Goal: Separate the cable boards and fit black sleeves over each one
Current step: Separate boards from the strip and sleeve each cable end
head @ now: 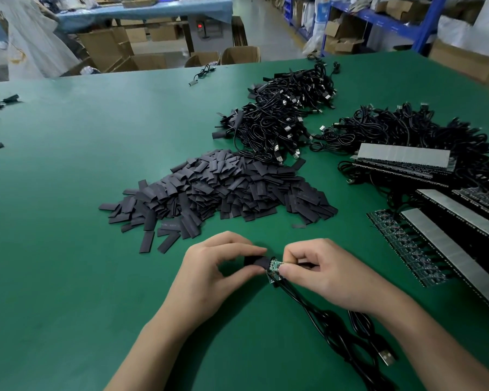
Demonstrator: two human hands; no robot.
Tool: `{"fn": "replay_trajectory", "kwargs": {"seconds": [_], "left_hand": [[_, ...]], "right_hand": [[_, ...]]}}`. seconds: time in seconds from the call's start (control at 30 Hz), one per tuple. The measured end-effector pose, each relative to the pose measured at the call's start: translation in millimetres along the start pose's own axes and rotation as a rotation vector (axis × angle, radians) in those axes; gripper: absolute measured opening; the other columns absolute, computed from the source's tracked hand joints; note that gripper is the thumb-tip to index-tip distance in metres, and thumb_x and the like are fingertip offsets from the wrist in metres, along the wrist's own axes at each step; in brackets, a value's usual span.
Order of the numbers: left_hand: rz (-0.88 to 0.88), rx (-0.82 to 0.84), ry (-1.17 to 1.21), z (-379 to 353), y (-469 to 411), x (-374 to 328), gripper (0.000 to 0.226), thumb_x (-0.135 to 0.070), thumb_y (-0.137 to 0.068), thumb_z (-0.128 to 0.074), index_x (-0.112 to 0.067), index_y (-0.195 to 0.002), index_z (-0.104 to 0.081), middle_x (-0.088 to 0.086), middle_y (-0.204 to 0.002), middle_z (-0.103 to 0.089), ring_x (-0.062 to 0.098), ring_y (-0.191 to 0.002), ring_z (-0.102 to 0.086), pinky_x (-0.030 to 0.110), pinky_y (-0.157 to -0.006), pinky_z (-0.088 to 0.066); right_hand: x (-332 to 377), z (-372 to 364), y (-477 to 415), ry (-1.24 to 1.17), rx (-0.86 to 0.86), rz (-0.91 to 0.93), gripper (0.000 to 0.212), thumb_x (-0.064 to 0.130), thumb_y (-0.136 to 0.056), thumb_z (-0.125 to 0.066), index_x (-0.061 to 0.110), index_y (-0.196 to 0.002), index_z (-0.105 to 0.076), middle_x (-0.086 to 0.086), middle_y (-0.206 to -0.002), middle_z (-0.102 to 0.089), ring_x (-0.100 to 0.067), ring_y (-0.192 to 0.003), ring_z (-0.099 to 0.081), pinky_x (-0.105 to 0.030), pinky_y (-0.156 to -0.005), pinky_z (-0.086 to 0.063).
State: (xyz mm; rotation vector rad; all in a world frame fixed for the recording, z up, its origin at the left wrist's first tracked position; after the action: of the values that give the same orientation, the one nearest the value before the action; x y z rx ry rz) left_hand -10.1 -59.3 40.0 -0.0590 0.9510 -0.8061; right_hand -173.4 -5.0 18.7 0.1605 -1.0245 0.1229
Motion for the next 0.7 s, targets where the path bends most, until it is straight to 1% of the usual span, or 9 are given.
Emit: {"fn": "replay_trajectory", "kwargs": {"seconds": [0.07, 0.13, 0.2, 0.33, 0.4, 0.5, 0.57, 0.63, 0.7], "left_hand": [[0.006, 0.005, 0.006, 0, 0, 2, 0.020, -0.028, -0.082, -0.084, -0.027, -0.103, -0.081, -0.017, -0.099, -0.069, 0.008, -0.095, -0.069, 0.027, -0.083, -0.054], [-0.006, 0.026, 0.013, -2, 0, 1, 0.018, -0.029, -0.084, -0.084, -0.029, -0.101, -0.081, -0.015, -0.099, -0.069, 0.011, -0.094, -0.069, 0.031, -0.081, -0.054], [-0.023, 0.044, 0.023, -4, 1, -1, 0.016, -0.029, -0.085, -0.083, -0.028, -0.101, -0.081, -0.013, -0.099, -0.069, 0.011, -0.092, -0.069, 0.032, -0.080, -0.055], [-0.051, 0.033, 0.024, -4, 2, -6, 0.015, -0.027, -0.085, -0.083, -0.027, -0.100, -0.080, -0.014, -0.098, -0.068, 0.009, -0.091, -0.069, 0.029, -0.081, -0.055], [-0.057, 0.002, 0.015, -1, 1, -6, 0.015, -0.024, -0.085, -0.084, -0.025, -0.100, -0.080, -0.014, -0.097, -0.069, 0.009, -0.090, -0.069, 0.028, -0.080, -0.055], [-0.082, -0.059, 0.001, 4, 0, -10, 0.016, -0.021, -0.084, -0.084, -0.019, -0.099, -0.081, -0.011, -0.096, -0.071, 0.009, -0.090, -0.070, 0.026, -0.079, -0.055], [-0.091, -0.078, 0.009, 6, 0, -11, 0.015, -0.020, -0.083, -0.084, -0.017, -0.098, -0.081, -0.009, -0.096, -0.071, 0.009, -0.089, -0.070, 0.025, -0.079, -0.055], [-0.096, -0.077, 0.012, 5, 1, -13, 0.015, -0.020, -0.084, -0.084, -0.017, -0.098, -0.081, -0.009, -0.095, -0.071, 0.010, -0.089, -0.070, 0.024, -0.079, -0.055], [-0.105, -0.073, 0.010, 4, 1, -15, 0.014, -0.019, -0.084, -0.084, -0.016, -0.098, -0.081, -0.009, -0.095, -0.071, 0.008, -0.088, -0.070, 0.022, -0.079, -0.054]], "right_hand": [[1, 0, 0, -0.002, 0.004, 0.005, 0.036, 0.029, -0.100, -0.065, 0.026, -0.067, -0.053, 0.012, -0.059, -0.040, -0.004, -0.056, -0.035, -0.023, -0.055, -0.027], [0, -1, 0, -0.005, -0.001, 0.011, 0.032, 0.029, -0.100, -0.066, 0.023, -0.070, -0.055, 0.013, -0.059, -0.041, -0.003, -0.055, -0.035, -0.021, -0.054, -0.028], [-1, -2, 0, -0.008, -0.007, 0.013, 0.028, 0.029, -0.099, -0.067, 0.020, -0.074, -0.060, 0.013, -0.059, -0.043, -0.003, -0.055, -0.036, -0.019, -0.054, -0.028], [0, -4, -1, 0.003, -0.020, 0.028, 0.021, 0.033, -0.097, -0.068, 0.025, -0.078, -0.065, 0.012, -0.059, -0.048, -0.003, -0.055, -0.037, -0.019, -0.054, -0.028], [3, -1, -1, -0.010, -0.034, 0.048, 0.019, 0.038, -0.096, -0.065, 0.026, -0.081, -0.068, 0.011, -0.062, -0.052, -0.004, -0.058, -0.040, -0.020, -0.055, -0.030], [3, 5, -1, -0.040, -0.054, 0.053, 0.024, 0.046, -0.093, -0.058, 0.028, -0.085, -0.070, 0.012, -0.066, -0.055, -0.003, -0.061, -0.043, -0.022, -0.058, -0.033], [2, 5, -1, -0.045, -0.051, 0.052, 0.025, 0.046, -0.093, -0.057, 0.027, -0.084, -0.071, 0.015, -0.064, -0.054, -0.001, -0.060, -0.043, -0.020, -0.058, -0.033], [1, 3, -2, -0.060, -0.042, 0.053, 0.023, 0.041, -0.096, -0.057, 0.027, -0.084, -0.072, 0.019, -0.062, -0.054, 0.002, -0.057, -0.044, -0.014, -0.057, -0.033], [0, 2, -2, -0.073, -0.039, 0.046, 0.022, 0.039, -0.096, -0.058, 0.027, -0.084, -0.072, 0.020, -0.064, -0.057, 0.003, -0.060, -0.048, -0.012, -0.060, -0.036]]}}
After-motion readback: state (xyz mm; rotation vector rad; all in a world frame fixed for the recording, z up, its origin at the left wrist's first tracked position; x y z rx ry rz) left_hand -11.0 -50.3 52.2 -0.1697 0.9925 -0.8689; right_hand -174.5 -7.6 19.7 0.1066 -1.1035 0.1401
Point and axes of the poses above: each hand's wrist, its own y-axis away from the middle knuckle, its own z-axis out of the back of the hand, x = y × z, the point moved 8 cm from there along -y, towards the middle knuckle
